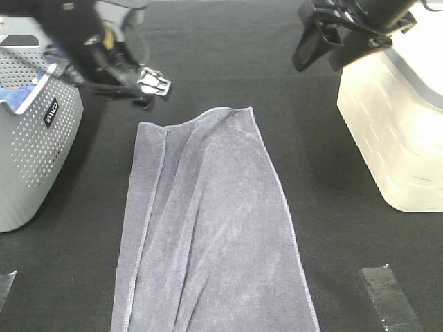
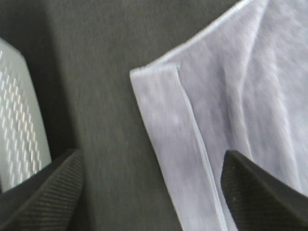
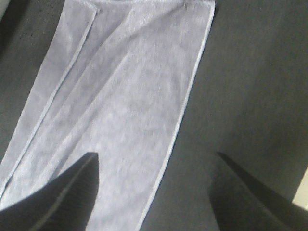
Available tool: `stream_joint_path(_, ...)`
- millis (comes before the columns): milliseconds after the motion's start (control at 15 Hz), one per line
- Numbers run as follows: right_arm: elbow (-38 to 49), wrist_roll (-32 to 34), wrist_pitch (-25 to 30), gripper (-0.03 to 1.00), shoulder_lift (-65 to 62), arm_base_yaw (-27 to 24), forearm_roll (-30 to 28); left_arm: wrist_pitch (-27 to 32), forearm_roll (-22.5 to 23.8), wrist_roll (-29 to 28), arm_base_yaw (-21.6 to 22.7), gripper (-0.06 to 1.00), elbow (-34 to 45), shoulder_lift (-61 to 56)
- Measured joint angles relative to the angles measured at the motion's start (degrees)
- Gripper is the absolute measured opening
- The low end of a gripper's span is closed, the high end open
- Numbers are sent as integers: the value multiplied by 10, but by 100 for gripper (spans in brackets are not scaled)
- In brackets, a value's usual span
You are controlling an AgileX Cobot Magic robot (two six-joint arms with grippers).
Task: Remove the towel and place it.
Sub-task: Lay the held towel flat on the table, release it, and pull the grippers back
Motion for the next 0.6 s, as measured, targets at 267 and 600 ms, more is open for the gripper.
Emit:
stream_joint_path(267,-48,-11,-7,61,46,0,0,60,1,26,0,72,-131,96)
stream_joint_path(600,-70,-28,-37,61,82,0,9,162,-17,64,7,68,-259,188)
